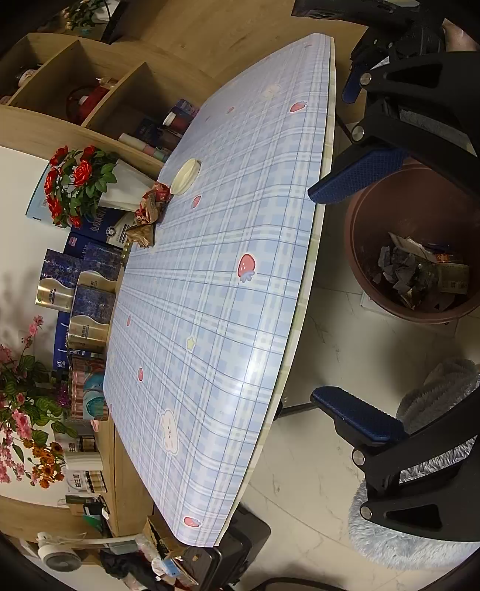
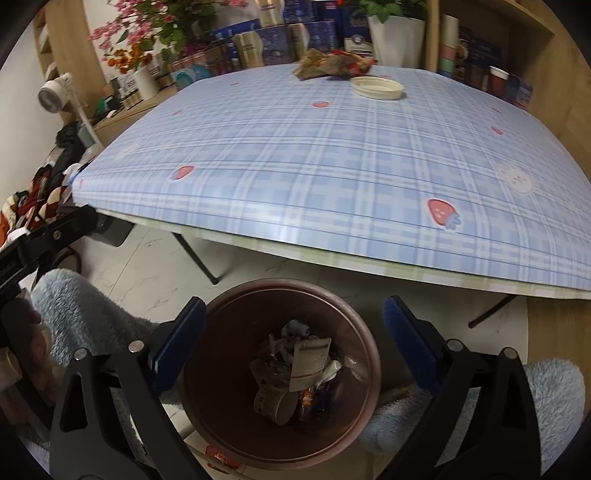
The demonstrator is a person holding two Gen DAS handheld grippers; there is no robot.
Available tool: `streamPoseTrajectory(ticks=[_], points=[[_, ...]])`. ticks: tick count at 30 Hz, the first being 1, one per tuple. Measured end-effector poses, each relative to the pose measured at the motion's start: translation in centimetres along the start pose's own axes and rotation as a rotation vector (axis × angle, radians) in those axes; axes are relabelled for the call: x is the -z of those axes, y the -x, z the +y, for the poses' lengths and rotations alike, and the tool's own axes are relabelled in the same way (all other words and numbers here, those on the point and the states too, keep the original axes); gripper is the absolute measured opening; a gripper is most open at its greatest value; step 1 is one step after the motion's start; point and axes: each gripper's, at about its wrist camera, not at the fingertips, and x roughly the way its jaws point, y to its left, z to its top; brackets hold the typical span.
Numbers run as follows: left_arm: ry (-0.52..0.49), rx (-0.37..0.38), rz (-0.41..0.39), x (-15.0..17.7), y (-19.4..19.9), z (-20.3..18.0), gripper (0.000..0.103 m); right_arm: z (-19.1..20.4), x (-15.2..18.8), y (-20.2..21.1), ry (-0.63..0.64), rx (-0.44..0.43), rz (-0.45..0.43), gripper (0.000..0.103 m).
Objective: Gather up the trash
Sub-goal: 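Move both tools back toward the cream plate and crumpled wrapper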
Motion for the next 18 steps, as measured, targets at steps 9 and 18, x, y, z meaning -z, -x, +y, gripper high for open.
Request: streamPoseTrajectory(ticks=[9,18], points=[[-0.002,-0.002,0.001,0.0,-0.1,-0.1,0.097,-1.2,-0.1,-0.1,-0.044,0.022,-0.005,0.097],[-0.015,-0.011,0.005,0.1,-0.2,-0.1,0.097,-1.8,-0.4,0.0,-0.06,0.015,-0.017,0.097]])
